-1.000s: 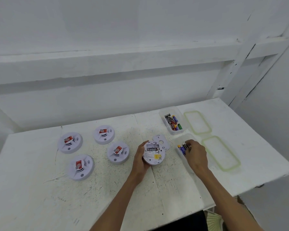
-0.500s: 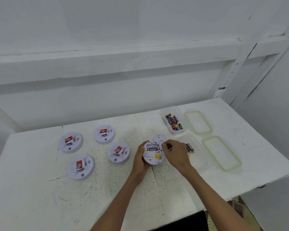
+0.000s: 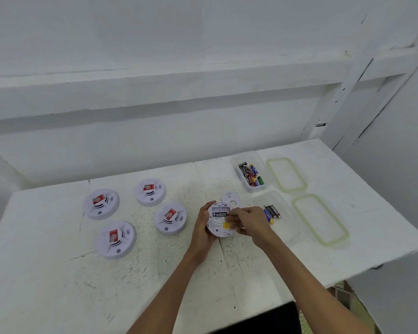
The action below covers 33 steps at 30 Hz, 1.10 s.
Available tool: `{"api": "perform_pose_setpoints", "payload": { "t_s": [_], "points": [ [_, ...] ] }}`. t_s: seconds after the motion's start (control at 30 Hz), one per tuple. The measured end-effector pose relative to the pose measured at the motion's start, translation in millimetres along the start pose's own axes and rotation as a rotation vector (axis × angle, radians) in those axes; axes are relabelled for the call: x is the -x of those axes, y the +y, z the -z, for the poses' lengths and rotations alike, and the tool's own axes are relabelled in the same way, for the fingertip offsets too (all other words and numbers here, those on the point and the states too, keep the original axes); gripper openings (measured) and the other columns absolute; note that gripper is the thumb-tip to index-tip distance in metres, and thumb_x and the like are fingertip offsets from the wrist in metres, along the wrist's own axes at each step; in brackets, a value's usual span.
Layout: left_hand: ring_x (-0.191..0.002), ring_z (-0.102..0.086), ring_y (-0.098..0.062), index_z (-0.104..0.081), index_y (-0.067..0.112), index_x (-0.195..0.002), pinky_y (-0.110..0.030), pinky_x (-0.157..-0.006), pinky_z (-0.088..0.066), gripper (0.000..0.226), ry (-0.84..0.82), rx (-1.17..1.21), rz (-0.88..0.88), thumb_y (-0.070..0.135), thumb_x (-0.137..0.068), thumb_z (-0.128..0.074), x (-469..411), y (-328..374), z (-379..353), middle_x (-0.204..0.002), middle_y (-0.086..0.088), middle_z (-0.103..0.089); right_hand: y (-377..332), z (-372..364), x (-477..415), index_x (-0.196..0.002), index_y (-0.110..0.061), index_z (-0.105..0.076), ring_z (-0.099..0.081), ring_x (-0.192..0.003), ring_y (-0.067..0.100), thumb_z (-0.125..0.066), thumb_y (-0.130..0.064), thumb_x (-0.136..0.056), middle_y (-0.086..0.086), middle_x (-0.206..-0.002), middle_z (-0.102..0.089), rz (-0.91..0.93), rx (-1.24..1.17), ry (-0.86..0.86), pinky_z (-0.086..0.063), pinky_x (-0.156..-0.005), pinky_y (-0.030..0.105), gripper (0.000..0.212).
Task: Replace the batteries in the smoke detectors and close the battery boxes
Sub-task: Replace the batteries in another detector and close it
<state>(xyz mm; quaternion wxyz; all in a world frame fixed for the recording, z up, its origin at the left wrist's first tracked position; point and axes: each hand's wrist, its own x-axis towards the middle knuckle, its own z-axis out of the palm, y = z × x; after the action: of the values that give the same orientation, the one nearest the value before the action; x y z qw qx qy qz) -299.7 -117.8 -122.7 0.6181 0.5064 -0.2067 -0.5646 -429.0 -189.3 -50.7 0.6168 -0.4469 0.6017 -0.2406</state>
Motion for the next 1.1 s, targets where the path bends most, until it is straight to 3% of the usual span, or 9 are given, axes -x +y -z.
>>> {"api": "perform_pose_setpoints", "payload": {
  "t_s": [0.17, 0.3, 0.4, 0.6, 0.77, 0.87, 0.97, 1.1],
  "points": [
    [-0.131, -0.059, -0.038, -0.047, 0.013, -0.148, -0.060, -0.106, -0.051, 0.050, 0.008, 0.012, -0.015, 0.039, -0.107, -0.034, 0.5, -0.2, 0.8, -0.144, -0.014, -0.060, 2.8, -5.6, -5.9, -0.081, -0.001, -0.077, -0.069, -0.065, 0.029, -0.078, -0.023, -0.085, 0.015, -0.073, -0.075, 0.039, -0.002, 0.060, -0.062, -0.064, 0.032, 0.022],
    [-0.130, -0.060, -0.036, -0.048, 0.014, -0.147, -0.055, -0.104, -0.053, 0.047, 0.023, 0.020, -0.022, 0.036, -0.109, -0.033, 1.0, -0.8, 0.3, -0.144, -0.013, -0.061, 5.8, -12.3, -7.4, -0.071, -0.008, -0.078, -0.073, -0.063, 0.028, -0.082, -0.033, -0.080, 0.006, -0.065, -0.074, 0.097, 0.096, 0.130, -0.063, -0.073, 0.040, 0.027],
    [-0.129, -0.061, -0.033, -0.048, 0.016, -0.147, -0.050, -0.101, -0.056, 0.045, 0.025, 0.020, -0.042, 0.039, -0.109, -0.038, 2.1, 0.0, -0.8, -0.144, -0.012, -0.062, 4.4, -14.6, -6.4, -0.069, -0.009, -0.078, -0.074, -0.061, 0.024, -0.082, -0.034, -0.078, 0.003, -0.063, -0.074, 0.090, 0.121, 0.158, -0.062, -0.074, 0.039, 0.027],
    [-0.133, -0.058, -0.036, -0.044, 0.014, -0.150, -0.054, -0.106, -0.052, 0.049, 0.031, 0.033, -0.058, 0.039, -0.110, -0.037, 1.7, -3.9, 1.5, -0.147, -0.013, -0.059, -0.1, -18.5, -3.6, -0.067, -0.010, -0.077, -0.074, -0.063, 0.022, -0.078, -0.028, -0.079, 0.003, -0.063, -0.074, 0.055, 0.092, 0.184, -0.061, -0.073, 0.033, 0.022],
    [-0.135, -0.056, -0.037, -0.043, 0.012, -0.151, -0.054, -0.108, -0.051, 0.050, 0.040, 0.082, -0.040, 0.037, -0.108, -0.035, 2.4, -2.5, 1.5, -0.147, -0.014, -0.058, 0.0, -18.0, -3.1, -0.087, -0.005, -0.072, -0.072, -0.059, 0.018, -0.076, -0.025, -0.080, 0.005, -0.067, -0.075, 0.072, 0.077, 0.144, -0.062, -0.072, 0.037, 0.022],
    [-0.136, -0.055, -0.039, -0.043, 0.011, -0.151, -0.060, -0.111, -0.047, 0.049, 0.037, 0.107, -0.020, 0.034, -0.109, -0.035, 0.7, -2.7, 3.0, -0.148, -0.016, -0.057, 1.2, -12.5, -0.6, -0.089, -0.013, -0.072, -0.071, -0.064, 0.017, -0.074, -0.026, -0.082, 0.002, -0.072, -0.076, 0.166, 0.129, 0.132, -0.062, -0.073, 0.040, 0.014],
    [-0.135, -0.055, -0.040, -0.044, 0.011, -0.151, -0.062, -0.110, -0.046, 0.046, 0.040, 0.131, 0.000, 0.032, -0.112, -0.030, -0.5, -2.8, 4.0, -0.147, -0.017, -0.058, -1.0, -5.3, 4.9, -0.082, -0.019, -0.075, -0.072, -0.064, 0.014, -0.071, -0.022, -0.086, -0.002, -0.072, -0.075, 0.290, 0.192, 0.142, -0.062, -0.071, 0.034, 0.006],
    [-0.136, -0.055, -0.039, -0.044, 0.009, -0.150, -0.062, -0.111, -0.045, 0.049, 0.043, 0.140, 0.005, 0.033, -0.110, -0.030, -1.1, -3.0, 3.7, -0.146, -0.017, -0.059, -10.1, 15.3, 8.4, -0.091, -0.019, -0.075, -0.072, -0.066, 0.011, -0.071, -0.018, -0.087, -0.005, -0.076, -0.075, 0.402, 0.165, 0.218, -0.059, -0.070, 0.026, 0.006]
  ]
}}
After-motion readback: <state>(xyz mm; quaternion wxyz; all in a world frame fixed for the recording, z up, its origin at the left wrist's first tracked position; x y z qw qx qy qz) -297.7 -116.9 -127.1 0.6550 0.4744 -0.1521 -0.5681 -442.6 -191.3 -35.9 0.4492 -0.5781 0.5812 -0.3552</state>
